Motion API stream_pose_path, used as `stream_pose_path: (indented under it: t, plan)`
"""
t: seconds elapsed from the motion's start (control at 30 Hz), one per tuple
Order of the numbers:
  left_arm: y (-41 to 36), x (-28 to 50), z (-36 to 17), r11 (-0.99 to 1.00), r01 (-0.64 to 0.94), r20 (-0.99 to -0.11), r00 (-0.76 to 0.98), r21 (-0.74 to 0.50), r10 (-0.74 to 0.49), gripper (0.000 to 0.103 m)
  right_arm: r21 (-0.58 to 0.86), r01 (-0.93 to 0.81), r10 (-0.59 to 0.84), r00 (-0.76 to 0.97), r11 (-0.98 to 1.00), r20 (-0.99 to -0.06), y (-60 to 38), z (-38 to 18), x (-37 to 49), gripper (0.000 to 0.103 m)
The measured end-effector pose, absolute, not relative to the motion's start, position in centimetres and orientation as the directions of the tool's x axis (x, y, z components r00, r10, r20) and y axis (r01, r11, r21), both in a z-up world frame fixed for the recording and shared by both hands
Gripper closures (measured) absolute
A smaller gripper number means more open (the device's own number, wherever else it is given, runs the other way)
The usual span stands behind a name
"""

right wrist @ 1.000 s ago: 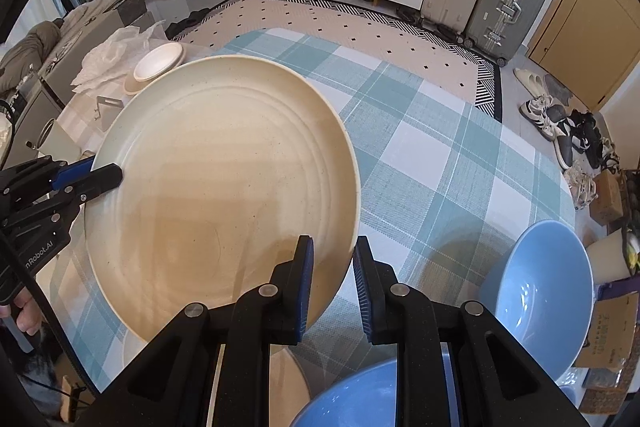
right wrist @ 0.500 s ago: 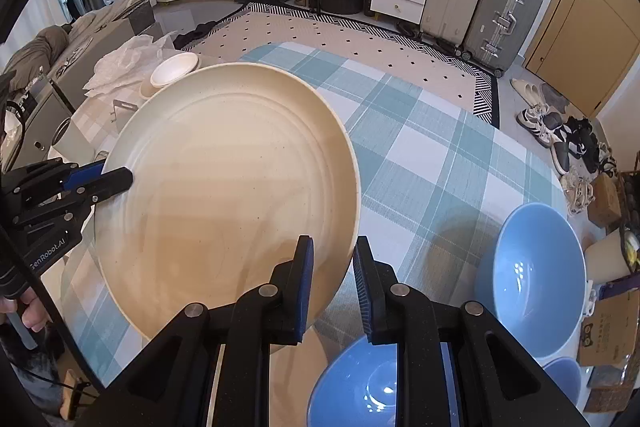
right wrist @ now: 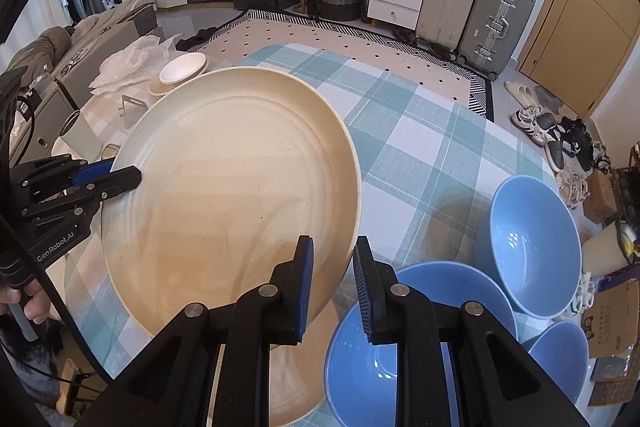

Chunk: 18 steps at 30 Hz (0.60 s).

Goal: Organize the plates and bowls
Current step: 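Carry the held cream plates with both tools past the blue bowls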

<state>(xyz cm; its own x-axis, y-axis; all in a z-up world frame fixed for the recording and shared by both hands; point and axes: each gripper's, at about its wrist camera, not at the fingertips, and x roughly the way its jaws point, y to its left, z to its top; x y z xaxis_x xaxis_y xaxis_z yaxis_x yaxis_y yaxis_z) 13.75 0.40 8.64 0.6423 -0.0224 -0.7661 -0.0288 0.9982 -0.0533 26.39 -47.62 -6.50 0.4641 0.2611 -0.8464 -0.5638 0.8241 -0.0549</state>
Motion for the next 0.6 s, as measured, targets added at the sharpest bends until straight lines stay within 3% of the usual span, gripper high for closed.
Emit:
stream_pose_path:
  t: [0.6]
  plan:
    - [-0.8, 10.4, 7.5, 0.999, 0.006, -0.774, 0.632, -0.042, -0.036, 0.092, -0.055, -0.558, 0.258, 0.466, 0.828, -0.846, -49.1, -7.4, 22.3, 0.082]
